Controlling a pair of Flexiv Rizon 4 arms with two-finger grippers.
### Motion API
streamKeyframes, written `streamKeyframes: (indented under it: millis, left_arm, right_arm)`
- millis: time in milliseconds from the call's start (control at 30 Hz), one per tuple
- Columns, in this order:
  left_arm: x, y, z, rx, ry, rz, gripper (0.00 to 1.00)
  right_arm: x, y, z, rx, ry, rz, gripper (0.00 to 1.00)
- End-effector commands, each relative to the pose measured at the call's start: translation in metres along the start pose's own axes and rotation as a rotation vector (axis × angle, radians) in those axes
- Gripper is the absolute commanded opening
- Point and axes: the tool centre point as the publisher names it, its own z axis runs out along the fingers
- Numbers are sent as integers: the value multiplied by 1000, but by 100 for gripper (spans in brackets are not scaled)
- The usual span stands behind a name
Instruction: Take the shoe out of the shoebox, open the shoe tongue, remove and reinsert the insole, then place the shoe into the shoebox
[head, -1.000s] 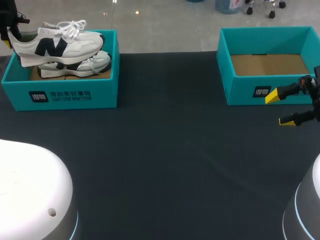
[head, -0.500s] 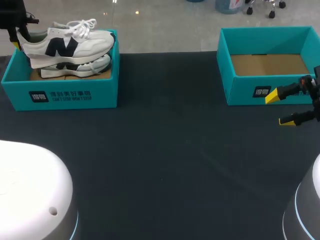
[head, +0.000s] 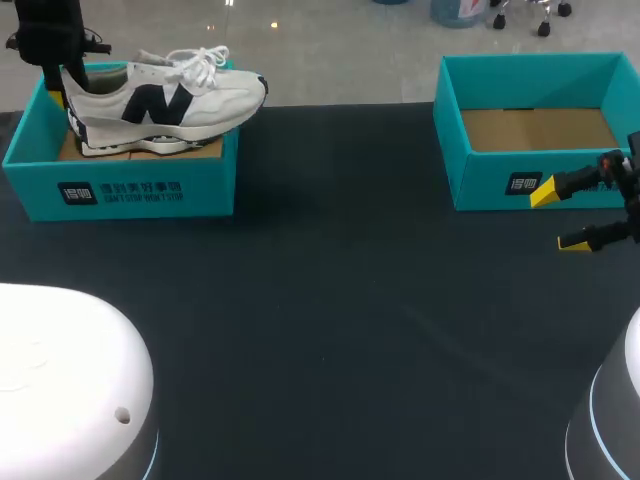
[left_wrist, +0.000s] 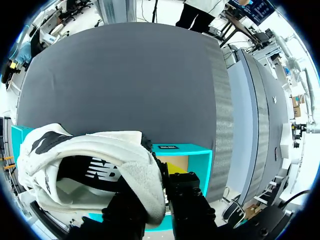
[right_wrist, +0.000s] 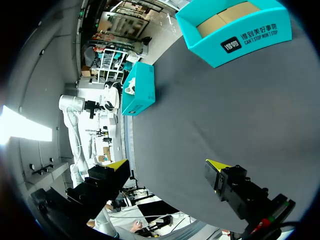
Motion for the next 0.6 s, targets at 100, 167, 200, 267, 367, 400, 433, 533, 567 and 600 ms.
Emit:
streamKeyframes:
  millis: [100,167,200,267,367,400,433,533,567,600]
  left_arm:
    - [-19,-26,-6,-77,11,34,0]
    - [-28,-31,-6,-77,25,51,0]
    - [-31,-33,-5,-78,23,50,0]
    - [-38,-36,-5,-78,12,81,0]
    - [-51,-43,-8,-83,-3,96,0]
    - [-55,-46,-8,-88,-1,99,0]
    - [-58,-47,-9,-87,0,102,0]
    - [-70,-55,-11,-94,-10,115,0]
    - [-75,-58,-12,-95,-15,117,0]
    - [-79,-61,-13,-97,-12,126,0]
  right_arm:
    - [0,0,0,0,-1,1,100]
    - [0,0,0,0,-1,1,100]
    - [0,0,0,0,-1,1,100]
    - [0,0,0,0,-1,1,100]
    - [0,0,0,0,-1,1,100]
    - [0,0,0,0,-1,1,100]
    - [0,0,0,0,-1,1,100]
    - [0,0,0,0,-1,1,100]
    - [0,0,0,0,-1,1,100]
    - [0,0,0,0,-1,1,100]
